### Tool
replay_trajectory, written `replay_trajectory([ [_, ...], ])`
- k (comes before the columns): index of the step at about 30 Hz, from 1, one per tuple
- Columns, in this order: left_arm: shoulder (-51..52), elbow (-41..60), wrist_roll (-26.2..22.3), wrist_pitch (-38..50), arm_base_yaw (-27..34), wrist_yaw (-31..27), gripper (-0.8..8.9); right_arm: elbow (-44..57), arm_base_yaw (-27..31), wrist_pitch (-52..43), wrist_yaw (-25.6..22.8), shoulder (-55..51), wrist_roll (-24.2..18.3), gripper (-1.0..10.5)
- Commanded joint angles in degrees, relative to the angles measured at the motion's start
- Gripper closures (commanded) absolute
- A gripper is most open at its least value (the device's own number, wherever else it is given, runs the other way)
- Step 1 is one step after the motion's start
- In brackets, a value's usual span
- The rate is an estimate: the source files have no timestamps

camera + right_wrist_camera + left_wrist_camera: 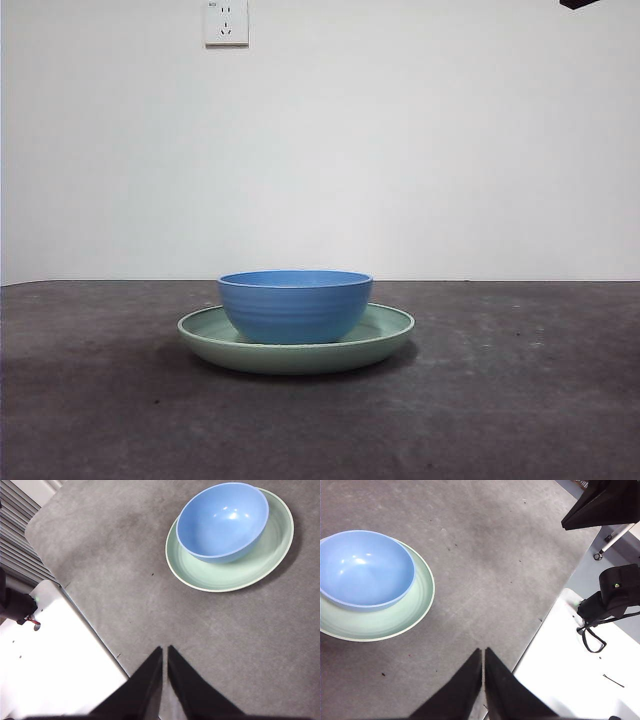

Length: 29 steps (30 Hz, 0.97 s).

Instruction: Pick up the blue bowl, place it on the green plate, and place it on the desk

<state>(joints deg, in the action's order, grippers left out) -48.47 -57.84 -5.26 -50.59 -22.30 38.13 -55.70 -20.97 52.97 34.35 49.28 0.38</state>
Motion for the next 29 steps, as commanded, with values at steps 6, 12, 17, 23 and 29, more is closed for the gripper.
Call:
replay_trajectory([
  [6, -0.42, -0.48, -0.7, 0.5, -0.22, 0.59, 8.05, -1.03, -0.28, -0.39, 0.17, 0.42, -0.63, 9.4],
  [12, 0.35, -0.48, -0.72, 0.57, -0.17, 0.59, 8.05, -1.03, -0.28, -0.39, 0.17, 0.42, -0.63, 9.4],
  [17, 5.03, -0.48, -4.92, 5.88, 2.36, 0.24, 8.05, -1.03, -0.28, -0.39, 0.17, 0.42, -0.63, 9.4],
  [23, 14.23, 2.84, -6.03, 23.54, 12.98, -2.23, 8.05, -1.03, -0.28, -0.42, 0.17, 0.42, -0.63, 9.4],
  [29, 24.2, 15.3, -5.6, 40.59, 19.91, -19.85, 8.05, -1.03, -0.28, -0.42, 0.17, 0.42, -0.63, 9.4],
])
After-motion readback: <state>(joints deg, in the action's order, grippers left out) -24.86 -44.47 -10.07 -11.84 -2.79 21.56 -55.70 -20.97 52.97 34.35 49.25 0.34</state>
